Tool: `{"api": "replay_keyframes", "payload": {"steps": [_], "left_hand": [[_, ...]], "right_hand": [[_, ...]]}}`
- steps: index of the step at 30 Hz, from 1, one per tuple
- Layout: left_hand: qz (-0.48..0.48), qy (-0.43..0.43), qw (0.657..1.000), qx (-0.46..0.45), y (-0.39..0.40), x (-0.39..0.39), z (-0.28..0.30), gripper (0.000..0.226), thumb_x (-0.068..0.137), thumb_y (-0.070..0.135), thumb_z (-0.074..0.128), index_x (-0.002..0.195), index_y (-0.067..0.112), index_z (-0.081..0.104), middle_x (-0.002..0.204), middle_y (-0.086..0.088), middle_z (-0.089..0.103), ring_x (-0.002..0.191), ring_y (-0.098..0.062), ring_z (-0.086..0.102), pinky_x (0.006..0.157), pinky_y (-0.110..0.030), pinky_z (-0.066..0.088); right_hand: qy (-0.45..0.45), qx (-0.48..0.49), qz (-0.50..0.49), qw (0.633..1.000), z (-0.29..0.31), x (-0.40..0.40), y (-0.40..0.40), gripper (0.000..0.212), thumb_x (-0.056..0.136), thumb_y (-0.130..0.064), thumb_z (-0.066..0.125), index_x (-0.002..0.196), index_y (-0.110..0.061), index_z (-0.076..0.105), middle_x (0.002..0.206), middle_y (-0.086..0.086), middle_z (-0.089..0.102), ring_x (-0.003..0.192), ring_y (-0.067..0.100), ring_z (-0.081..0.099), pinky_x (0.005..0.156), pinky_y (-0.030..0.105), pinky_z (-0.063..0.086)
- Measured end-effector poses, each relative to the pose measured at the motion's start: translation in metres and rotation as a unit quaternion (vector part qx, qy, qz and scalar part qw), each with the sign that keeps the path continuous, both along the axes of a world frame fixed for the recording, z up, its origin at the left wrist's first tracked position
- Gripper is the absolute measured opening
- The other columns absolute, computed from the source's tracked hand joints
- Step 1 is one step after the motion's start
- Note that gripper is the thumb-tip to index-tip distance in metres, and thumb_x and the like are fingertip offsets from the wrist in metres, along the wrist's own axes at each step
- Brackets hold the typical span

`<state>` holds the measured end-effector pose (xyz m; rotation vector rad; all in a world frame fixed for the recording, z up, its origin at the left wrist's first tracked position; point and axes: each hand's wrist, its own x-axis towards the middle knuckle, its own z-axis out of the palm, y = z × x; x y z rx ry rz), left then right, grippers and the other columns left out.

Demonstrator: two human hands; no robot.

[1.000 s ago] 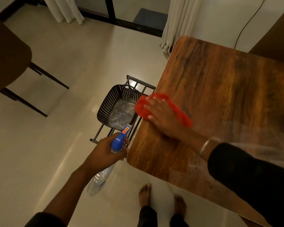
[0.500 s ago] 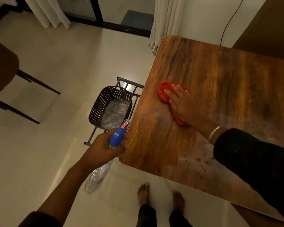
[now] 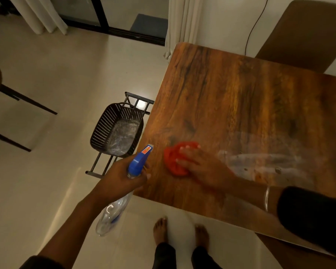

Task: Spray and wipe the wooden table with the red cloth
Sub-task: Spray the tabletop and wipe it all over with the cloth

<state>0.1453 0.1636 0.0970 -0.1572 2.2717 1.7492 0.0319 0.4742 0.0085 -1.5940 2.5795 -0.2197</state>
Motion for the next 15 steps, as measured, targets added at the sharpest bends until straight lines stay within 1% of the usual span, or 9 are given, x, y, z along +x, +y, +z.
{"api": "replay_keyframes", "payload": {"steps": [2, 4, 5, 6, 7, 9, 12, 14, 15], "left_hand": [[-0.009, -0.015, 1.000, 0.019, 0.009, 0.004, -0.001, 0.020, 0.081, 0.030, 0.076, 0.099, 0.023, 0.068, 0.082, -0.012, 0.073, 0.072, -0.021, 0.074, 0.073, -0.021, 0.059], [-0.014, -0.026, 0.999, 0.029, 0.020, 0.008, 0.000, 0.023, 0.081, 0.032, 0.076, 0.100, 0.023, 0.068, 0.079, -0.013, 0.073, 0.070, -0.024, 0.075, 0.073, -0.027, 0.061], [-0.016, -0.030, 0.999, 0.032, 0.026, 0.009, 0.000, 0.024, 0.081, 0.032, 0.077, 0.101, 0.023, 0.068, 0.079, -0.012, 0.073, 0.071, -0.025, 0.075, 0.073, -0.029, 0.062], [-0.018, -0.036, 0.998, 0.037, 0.031, 0.008, 0.000, 0.025, 0.082, 0.031, 0.077, 0.103, 0.022, 0.068, 0.080, -0.012, 0.073, 0.071, -0.025, 0.075, 0.074, -0.031, 0.062], [-0.021, -0.041, 0.998, 0.043, 0.035, 0.008, 0.000, 0.025, 0.082, 0.029, 0.077, 0.104, 0.020, 0.067, 0.080, -0.012, 0.073, 0.071, -0.026, 0.075, 0.074, -0.033, 0.062], [-0.028, -0.038, 0.998, 0.044, 0.045, 0.003, 0.002, 0.025, 0.083, 0.027, 0.076, 0.105, 0.019, 0.066, 0.079, -0.013, 0.073, 0.070, -0.027, 0.074, 0.074, -0.034, 0.062], [-0.030, -0.029, 0.999, 0.026, 0.056, -0.007, 0.006, 0.019, 0.086, 0.020, 0.076, 0.102, 0.019, 0.067, 0.076, -0.015, 0.073, 0.069, -0.028, 0.074, 0.074, -0.035, 0.063], [-0.032, -0.016, 0.999, 0.013, 0.062, -0.016, 0.009, 0.017, 0.087, 0.018, 0.076, 0.101, 0.017, 0.068, 0.076, -0.015, 0.073, 0.068, -0.027, 0.074, 0.075, -0.037, 0.063], [-0.035, -0.011, 0.999, 0.007, 0.065, -0.020, 0.010, 0.017, 0.087, 0.016, 0.076, 0.102, 0.016, 0.068, 0.075, -0.015, 0.073, 0.068, -0.026, 0.074, 0.076, -0.036, 0.063]], "right_hand": [[0.001, -0.013, -0.158, 0.987, 0.011, -0.069, 0.007, 0.055, 0.106, -0.018, 0.053, 0.159, -0.025, 0.040, 0.168, 0.018, 0.029, 0.154, 0.040, 0.030, 0.125, 0.059, 0.023], [-0.012, -0.025, -0.292, 0.956, 0.020, -0.120, 0.015, 0.051, 0.110, -0.021, 0.045, 0.160, -0.028, 0.039, 0.169, 0.017, 0.025, 0.156, 0.038, 0.027, 0.124, 0.060, 0.024], [-0.017, -0.027, -0.329, 0.944, 0.022, -0.131, 0.015, 0.050, 0.110, -0.024, 0.043, 0.160, -0.028, 0.037, 0.170, 0.016, 0.023, 0.157, 0.037, 0.024, 0.123, 0.060, 0.024], [-0.017, -0.031, -0.345, 0.938, 0.022, -0.133, 0.013, 0.051, 0.111, -0.025, 0.042, 0.161, -0.028, 0.037, 0.171, 0.016, 0.023, 0.157, 0.037, 0.022, 0.123, 0.061, 0.023], [-0.015, -0.038, -0.340, 0.940, 0.021, -0.124, 0.007, 0.050, 0.110, -0.024, 0.042, 0.160, -0.027, 0.038, 0.170, 0.016, 0.024, 0.157, 0.038, 0.022, 0.123, 0.061, 0.023], [-0.013, -0.058, -0.283, 0.957, 0.016, -0.079, -0.001, 0.049, 0.108, -0.019, 0.047, 0.158, -0.023, 0.044, 0.168, 0.017, 0.030, 0.155, 0.042, 0.026, 0.124, 0.062, 0.022], [-0.027, -0.073, -0.134, 0.988, -0.002, 0.022, 0.008, 0.053, 0.106, -0.023, 0.053, 0.157, -0.027, 0.044, 0.168, 0.012, 0.031, 0.156, 0.040, 0.024, 0.124, 0.062, 0.022], [-0.023, -0.048, -0.013, 0.999, -0.013, 0.086, 0.028, 0.059, 0.103, -0.030, 0.055, 0.160, -0.033, 0.038, 0.171, 0.009, 0.027, 0.158, 0.038, 0.022, 0.124, 0.061, 0.024], [-0.030, -0.023, 0.034, 0.999, -0.015, 0.105, 0.040, 0.063, 0.102, -0.032, 0.056, 0.161, -0.034, 0.035, 0.172, 0.008, 0.024, 0.159, 0.036, 0.020, 0.125, 0.060, 0.024]]}}
